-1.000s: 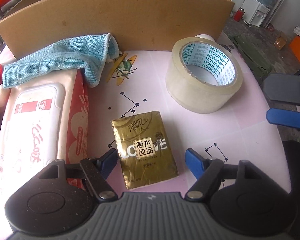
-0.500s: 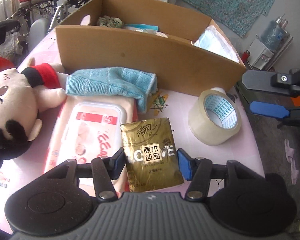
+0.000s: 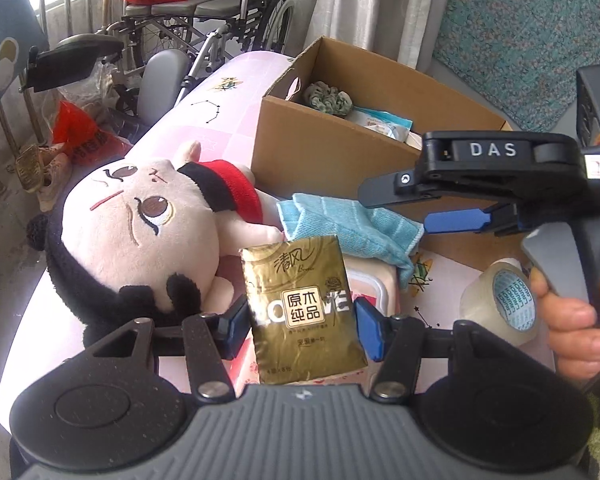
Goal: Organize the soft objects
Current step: 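Grasp the light blue towel with the right tool while the left tool holds the gold pack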
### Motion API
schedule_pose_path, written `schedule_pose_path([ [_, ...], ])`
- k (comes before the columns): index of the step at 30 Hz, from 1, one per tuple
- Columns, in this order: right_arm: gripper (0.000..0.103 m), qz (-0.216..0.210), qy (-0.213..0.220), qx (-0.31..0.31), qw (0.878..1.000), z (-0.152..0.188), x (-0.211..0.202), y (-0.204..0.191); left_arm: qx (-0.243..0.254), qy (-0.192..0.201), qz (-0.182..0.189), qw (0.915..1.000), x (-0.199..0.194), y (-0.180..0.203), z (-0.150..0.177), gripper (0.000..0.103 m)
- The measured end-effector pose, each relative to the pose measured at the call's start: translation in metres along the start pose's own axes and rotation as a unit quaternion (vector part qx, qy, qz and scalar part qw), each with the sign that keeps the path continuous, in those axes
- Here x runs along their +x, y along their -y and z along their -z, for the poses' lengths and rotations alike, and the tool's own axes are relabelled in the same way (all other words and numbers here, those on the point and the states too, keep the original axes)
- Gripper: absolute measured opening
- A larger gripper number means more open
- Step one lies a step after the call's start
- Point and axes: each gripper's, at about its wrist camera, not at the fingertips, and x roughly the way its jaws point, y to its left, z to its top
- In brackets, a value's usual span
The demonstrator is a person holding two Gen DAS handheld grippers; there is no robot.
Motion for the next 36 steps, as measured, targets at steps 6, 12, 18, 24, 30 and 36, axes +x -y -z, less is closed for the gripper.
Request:
schedule_pose_path([
  [6,0.097,0.045,-0.023,-0.061,0.997,-0.007,0.033,-0.016,-0.019,0.001,-0.003,0.9998,0.002,-0.019,0.001,0.056],
  [12,0.099,0.071,-0.040,-0.011,0.997,-0.013,0.070,0.001,-0.032,0.000,0.000,0.9995,0.005,-0.030,0.001,0.056],
  [18,0.102,0.071,-0.044,0.032,0.996,-0.013,0.095,0.011,-0.038,0.000,0.001,0.9993,0.007,-0.034,0.001,0.056],
  [24,0.099,0.093,-0.048,0.017,0.994,-0.013,0.099,0.005,-0.040,0.001,0.005,0.9992,0.007,-0.034,0.001,0.056],
  [30,0.053,0.130,-0.042,-0.007,0.991,-0.011,0.094,0.001,-0.043,0.004,0.008,0.9990,0.006,-0.033,0.002,0.056],
  [36,0.021,0.109,-0.029,0.024,0.993,-0.008,0.081,0.015,-0.043,0.006,0.006,0.9990,0.008,-0.033,0.002,0.056],
])
